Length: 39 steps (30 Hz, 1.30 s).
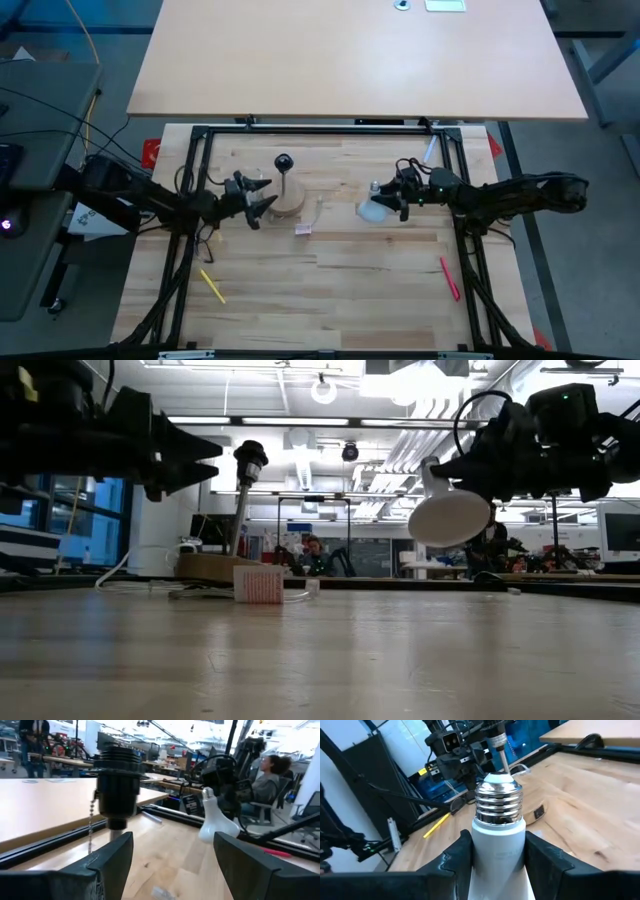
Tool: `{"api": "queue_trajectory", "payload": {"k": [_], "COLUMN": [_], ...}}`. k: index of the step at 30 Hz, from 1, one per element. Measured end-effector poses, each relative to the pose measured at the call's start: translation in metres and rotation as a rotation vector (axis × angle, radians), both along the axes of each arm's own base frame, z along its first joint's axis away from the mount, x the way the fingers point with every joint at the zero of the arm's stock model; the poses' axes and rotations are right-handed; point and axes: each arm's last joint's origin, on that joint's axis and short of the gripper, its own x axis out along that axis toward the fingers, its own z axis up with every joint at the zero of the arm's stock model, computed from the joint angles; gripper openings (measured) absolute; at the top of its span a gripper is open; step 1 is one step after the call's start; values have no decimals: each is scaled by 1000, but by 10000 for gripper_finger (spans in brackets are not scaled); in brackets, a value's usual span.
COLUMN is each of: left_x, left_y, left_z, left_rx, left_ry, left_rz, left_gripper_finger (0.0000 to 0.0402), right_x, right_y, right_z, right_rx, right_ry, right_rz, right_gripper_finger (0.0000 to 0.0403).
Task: Screw lightbulb
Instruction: Remove the light bulb from the lamp holder, then return to Home Position
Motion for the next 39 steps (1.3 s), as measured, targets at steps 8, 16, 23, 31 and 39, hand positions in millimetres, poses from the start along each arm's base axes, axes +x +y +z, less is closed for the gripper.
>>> {"api": "queue_trajectory", "payload": {"k": [8,16,23,31,39], "left_x": [0,0,0,-11,-37], "left_y": [6,6,6,6,7], "left_z": [0,-2,-3,8,31], "left_rx": [-14,-13,-13,-11,-18], "left_ry": [-5,14,29,49,-64], "left_rz": [36,37,37,38,39], "left_gripper_finger": [266,266,266,266,266], "right_x": [0,-1,-2,-5,-24], "right_y": [-2,-4,-3,-3,4], "right_z": [-5,-7,-13,-23,-16], "right_rx": [-100,-336,-504,-409,-365], "right_ry": [58,113,198,292,367], "right_rz": [-117,-128,-93,-77,-62], "right_gripper_finger": [226,346,351,352,352]}}
